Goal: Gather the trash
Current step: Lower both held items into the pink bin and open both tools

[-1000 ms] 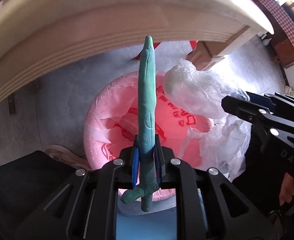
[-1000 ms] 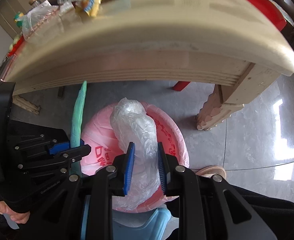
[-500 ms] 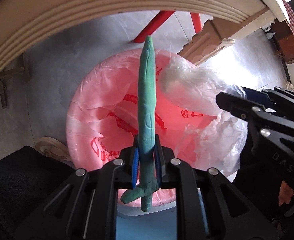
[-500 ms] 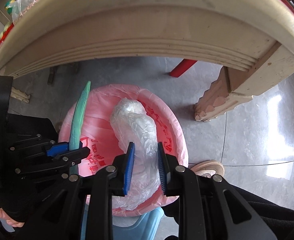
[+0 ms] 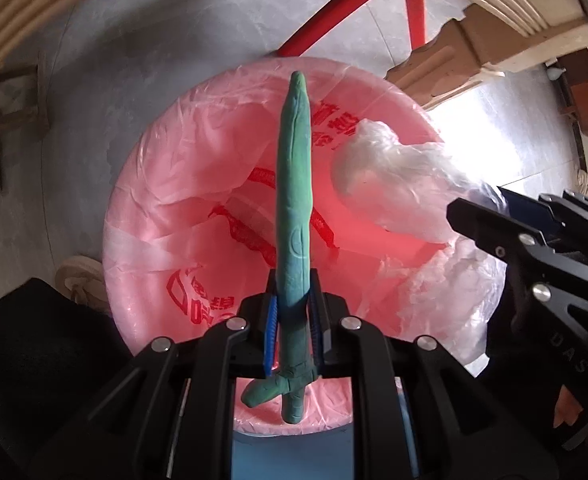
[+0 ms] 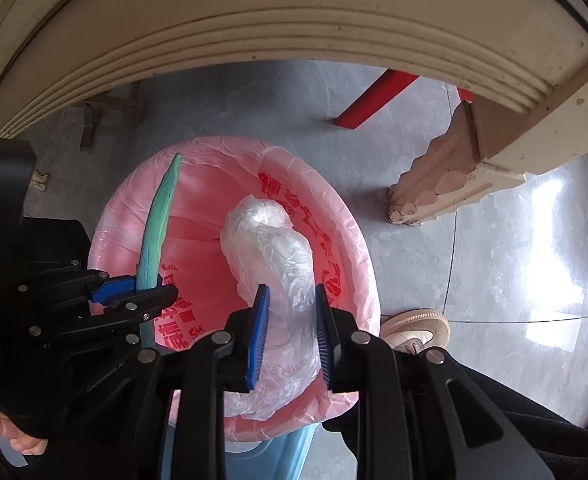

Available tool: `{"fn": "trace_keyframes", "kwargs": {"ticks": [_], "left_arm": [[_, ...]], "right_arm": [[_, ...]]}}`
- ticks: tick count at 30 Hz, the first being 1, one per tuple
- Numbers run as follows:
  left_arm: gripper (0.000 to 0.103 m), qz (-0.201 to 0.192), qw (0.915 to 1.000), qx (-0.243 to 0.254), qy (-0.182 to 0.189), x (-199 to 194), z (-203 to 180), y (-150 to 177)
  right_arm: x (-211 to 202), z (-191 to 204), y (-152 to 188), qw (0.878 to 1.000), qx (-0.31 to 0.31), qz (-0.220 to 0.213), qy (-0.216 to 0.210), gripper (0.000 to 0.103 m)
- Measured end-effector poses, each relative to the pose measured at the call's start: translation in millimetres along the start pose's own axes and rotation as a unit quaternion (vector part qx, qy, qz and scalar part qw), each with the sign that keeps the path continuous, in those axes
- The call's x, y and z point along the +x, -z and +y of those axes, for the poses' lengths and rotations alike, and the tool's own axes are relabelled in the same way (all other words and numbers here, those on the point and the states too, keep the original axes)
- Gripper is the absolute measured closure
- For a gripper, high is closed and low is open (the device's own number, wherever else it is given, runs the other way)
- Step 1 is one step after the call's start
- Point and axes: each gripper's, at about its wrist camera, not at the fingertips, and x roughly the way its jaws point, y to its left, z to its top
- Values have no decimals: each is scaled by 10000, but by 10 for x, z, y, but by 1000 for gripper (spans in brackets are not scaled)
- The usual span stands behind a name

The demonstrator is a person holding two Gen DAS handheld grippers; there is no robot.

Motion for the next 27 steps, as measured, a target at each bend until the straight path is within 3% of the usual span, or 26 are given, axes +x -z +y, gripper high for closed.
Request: {"fn": "trace_keyframes", "kwargs": {"ticks": [14, 19, 27], "left_arm": [[88, 150, 9998, -131, -94, 105, 54, -26], [86, 136, 9997, -187, -87, 120, 57, -50], [77, 106, 9996, -185, -174, 97, 65, -19]], "right_arm": [[130, 12, -9, 9999, 23, 112, -103, 79], [186, 37, -8, 9998, -36, 184, -86, 61], [178, 65, 12, 9998, -78, 179, -35, 54]]}}
